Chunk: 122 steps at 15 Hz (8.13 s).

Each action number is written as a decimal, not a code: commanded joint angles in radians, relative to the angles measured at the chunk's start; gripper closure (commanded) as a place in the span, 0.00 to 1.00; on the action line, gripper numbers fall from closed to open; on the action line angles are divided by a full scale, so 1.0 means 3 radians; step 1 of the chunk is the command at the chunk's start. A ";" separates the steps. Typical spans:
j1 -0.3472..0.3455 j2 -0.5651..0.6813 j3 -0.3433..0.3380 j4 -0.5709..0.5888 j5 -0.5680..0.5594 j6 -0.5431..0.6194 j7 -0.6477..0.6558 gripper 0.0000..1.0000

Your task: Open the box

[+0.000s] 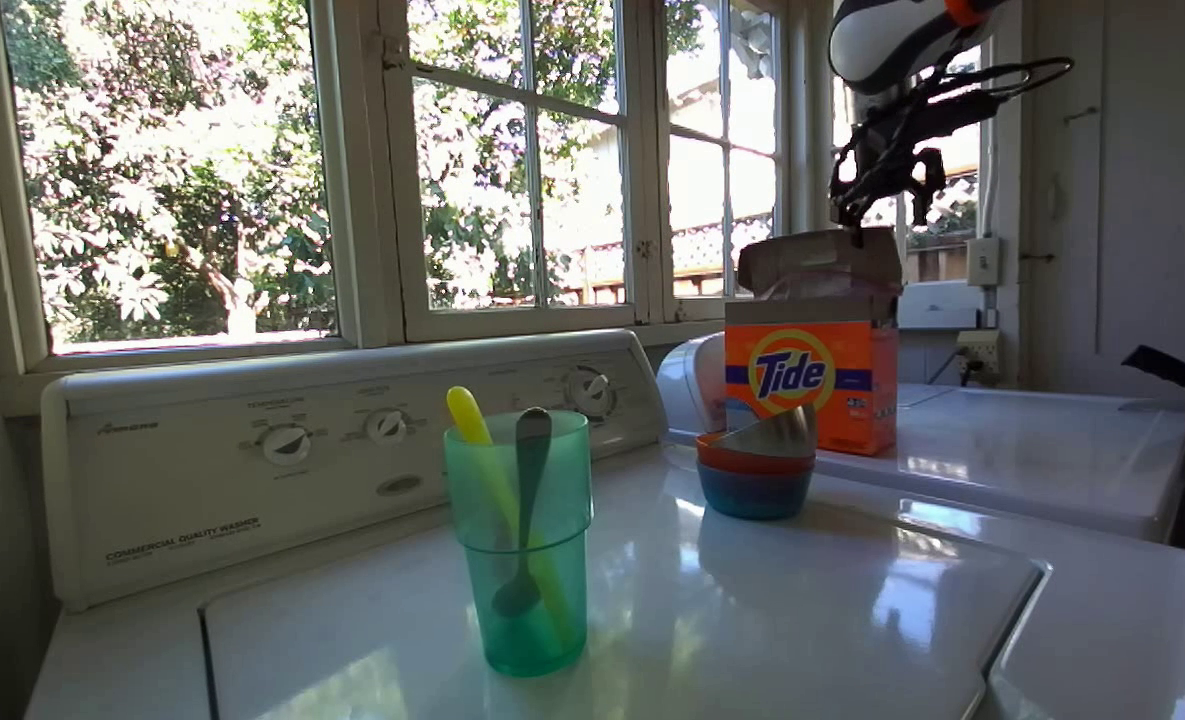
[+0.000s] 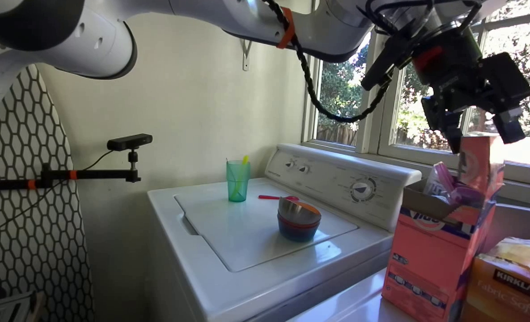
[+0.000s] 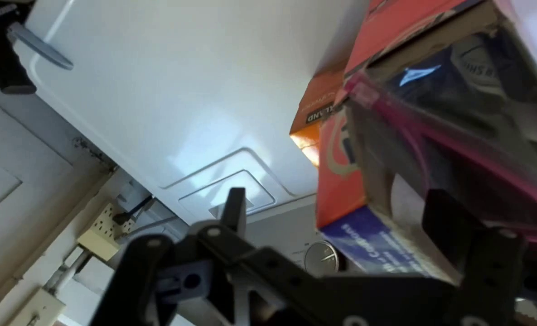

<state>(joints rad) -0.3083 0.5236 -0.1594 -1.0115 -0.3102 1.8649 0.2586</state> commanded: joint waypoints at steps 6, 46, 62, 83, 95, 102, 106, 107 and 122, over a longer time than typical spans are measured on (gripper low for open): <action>-0.0117 0.0194 0.0002 0.0443 0.0557 -0.0660 0.0541 0.00; 0.0335 0.0408 -0.0245 0.0676 -0.0039 -0.0340 0.2486 0.00; 0.0848 0.0093 -0.0234 -0.0128 -0.1089 0.0351 0.1126 0.00; 0.1040 0.0318 -0.0184 -0.0398 -0.2079 0.0158 -0.0356 0.00; 0.0978 0.0432 -0.0140 -0.0223 -0.1914 0.0049 -0.0242 0.00; 0.0893 0.0605 -0.0150 0.0144 -0.1676 -0.0092 -0.0147 0.00; 0.0825 0.0631 -0.0167 0.0317 -0.1512 -0.0159 -0.0066 0.00; 0.0798 0.0626 -0.0166 0.0363 -0.1464 -0.0165 -0.0045 0.00; 0.0252 0.0985 -0.0181 0.1448 -0.0684 -0.0950 0.0309 0.00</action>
<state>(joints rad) -0.2017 0.7646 -0.2234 -0.6930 -0.5725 1.6485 0.3282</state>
